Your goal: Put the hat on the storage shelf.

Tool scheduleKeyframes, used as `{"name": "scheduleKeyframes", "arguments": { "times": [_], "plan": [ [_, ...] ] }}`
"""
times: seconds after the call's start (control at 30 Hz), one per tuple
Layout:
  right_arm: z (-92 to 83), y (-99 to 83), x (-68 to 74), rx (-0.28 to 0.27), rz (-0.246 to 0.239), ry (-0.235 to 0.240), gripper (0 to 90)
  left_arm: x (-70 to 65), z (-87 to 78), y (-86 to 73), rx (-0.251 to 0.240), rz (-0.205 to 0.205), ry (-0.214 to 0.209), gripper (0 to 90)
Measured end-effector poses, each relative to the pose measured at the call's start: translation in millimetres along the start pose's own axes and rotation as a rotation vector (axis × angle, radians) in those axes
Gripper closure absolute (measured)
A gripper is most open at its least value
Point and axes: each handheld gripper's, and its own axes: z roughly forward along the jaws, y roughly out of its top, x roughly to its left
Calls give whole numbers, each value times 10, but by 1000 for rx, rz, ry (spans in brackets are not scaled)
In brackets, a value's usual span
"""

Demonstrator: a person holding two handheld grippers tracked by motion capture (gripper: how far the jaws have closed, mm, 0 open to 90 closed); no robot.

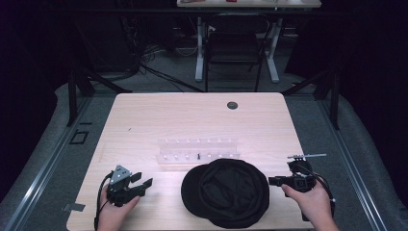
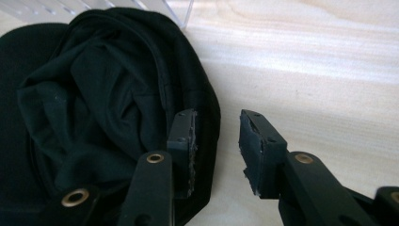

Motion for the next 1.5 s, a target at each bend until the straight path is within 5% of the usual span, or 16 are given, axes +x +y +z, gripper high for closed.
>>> {"name": "scheduleKeyframes", "arguments": {
  "times": [0.6, 0.83, 1.1, 1.13, 1.27, 1.33, 1.5],
  "plan": [
    [162, 128, 31, 162, 79, 13, 724, 13, 10, -5, 6, -3, 3, 460],
    [228, 151, 29, 229, 69, 29, 759, 18, 12, -7, 3, -12, 3, 460],
    [333, 157, 14, 247, 94, 47, 776, 23, 10, -7, 3, -11, 3, 460],
    [321, 178, -2, 289, 63, 47, 778, 23, 10, -7, 2, -11, 3, 460],
    [368, 161, 15, 256, 113, 60, 799, 23, 8, -6, 2, -11, 3, 460],
    [351, 182, -21, 301, 83, 67, 823, 23, 7, -6, 3, -10, 4, 460],
    [368, 163, -35, 291, 108, 92, 858, 26, 8, -6, 3, -11, 5, 460]
  ]
}}
